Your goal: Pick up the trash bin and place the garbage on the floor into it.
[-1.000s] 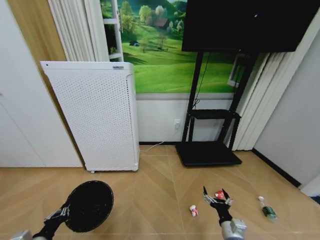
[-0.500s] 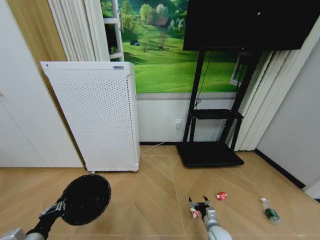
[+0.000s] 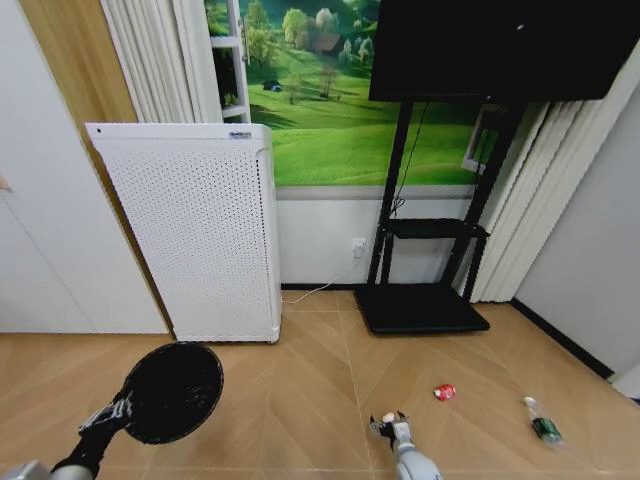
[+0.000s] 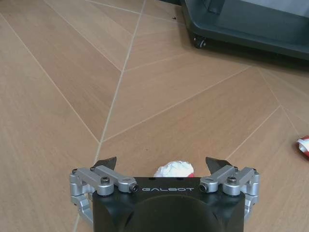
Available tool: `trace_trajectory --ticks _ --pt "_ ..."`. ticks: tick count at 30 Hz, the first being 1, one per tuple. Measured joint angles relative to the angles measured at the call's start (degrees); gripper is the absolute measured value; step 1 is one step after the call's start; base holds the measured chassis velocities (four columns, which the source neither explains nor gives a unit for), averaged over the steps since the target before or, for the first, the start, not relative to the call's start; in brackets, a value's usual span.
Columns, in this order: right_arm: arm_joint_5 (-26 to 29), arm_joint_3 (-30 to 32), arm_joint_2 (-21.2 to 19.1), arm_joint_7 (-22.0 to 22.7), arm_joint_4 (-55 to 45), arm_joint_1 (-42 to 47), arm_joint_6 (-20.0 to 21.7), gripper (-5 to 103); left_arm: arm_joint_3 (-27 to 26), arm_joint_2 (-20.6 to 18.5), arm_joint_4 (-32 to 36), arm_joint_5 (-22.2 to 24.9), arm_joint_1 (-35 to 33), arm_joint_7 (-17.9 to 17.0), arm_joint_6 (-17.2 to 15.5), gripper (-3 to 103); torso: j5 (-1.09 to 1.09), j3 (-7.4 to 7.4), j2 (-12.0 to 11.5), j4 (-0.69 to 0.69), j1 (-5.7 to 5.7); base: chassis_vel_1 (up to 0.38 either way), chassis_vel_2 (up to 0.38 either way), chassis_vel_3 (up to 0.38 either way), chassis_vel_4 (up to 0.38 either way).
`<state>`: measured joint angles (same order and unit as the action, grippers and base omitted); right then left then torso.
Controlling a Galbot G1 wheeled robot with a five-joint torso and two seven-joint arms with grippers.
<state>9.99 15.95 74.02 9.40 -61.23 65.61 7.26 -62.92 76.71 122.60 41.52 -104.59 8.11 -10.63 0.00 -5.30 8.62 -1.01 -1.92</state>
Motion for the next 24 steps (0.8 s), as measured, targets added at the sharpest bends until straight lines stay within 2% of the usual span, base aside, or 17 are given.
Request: trace_trajectory --ticks 11,13,15,16,18,19,21,22,24 --pt "-0.49 0.12 1.03 2.54 6.21 -3.07 0.11 100 0.59 0.62 1.38 0.24 -0.42 1.13 0.3 7 0.0 0.0 0.0 0.01 0.0 0.0 0.0 0.0 0.0" --pt "0.12 0.06 1.0 2.54 6.48 -3.19 0.49 103 0.6 0.63 1.38 0.24 -0.45 1.33 0.39 7 0.0 0.0 0.0 0.0 0.0 0.0 0.0 0.0 0.0" --pt "0.41 0.05 1.01 2.52 7.08 -3.33 1.08 95 0.58 0.64 1.38 0.24 -0.44 1.45 0.47 7 0.0 0.0 0.0 0.0 0.0 0.0 0.0 0.0 0.0" --pt "0.41 0.05 1.01 2.52 7.08 -3.33 1.08 95 0.58 0.64 1.38 0.24 -0.44 1.45 0.47 7 0.0 0.0 0.0 0.0 0.0 0.0 0.0 0.0 0.0" --pt "0.76 0.05 0.97 2.18 7.15 -3.13 1.8 84 0.52 0.58 1.52 0.24 -0.37 1.45 0.47 7 0.0 0.0 0.0 0.01 0.0 0.0 0.0 0.0 0.0" --pt "0.76 0.05 0.97 2.18 7.15 -3.13 1.8 84 0.52 0.58 1.52 0.24 -0.37 1.45 0.47 7 0.0 0.0 0.0 0.01 0.0 0.0 0.0 0.0 0.0" --pt "1.1 0.1 0.89 2.04 6.99 -2.81 2.09 73 0.42 0.53 1.75 0.26 -0.31 1.46 0.5 7 0.0 0.0 0.0 0.0 0.0 0.0 0.0 0.0 0.0" --pt "1.1 0.1 0.89 2.04 6.99 -2.81 2.09 73 0.42 0.53 1.75 0.26 -0.31 1.46 0.5 7 0.0 0.0 0.0 0.0 0.0 0.0 0.0 0.0 0.0" --pt "1.12 0.19 0.87 2.01 6.96 -2.66 2.11 62 0.41 0.53 1.75 0.26 -0.27 1.47 0.55 7 0.0 0.0 0.0 0.0 0.0 0.0 0.0 0.0 0.0"
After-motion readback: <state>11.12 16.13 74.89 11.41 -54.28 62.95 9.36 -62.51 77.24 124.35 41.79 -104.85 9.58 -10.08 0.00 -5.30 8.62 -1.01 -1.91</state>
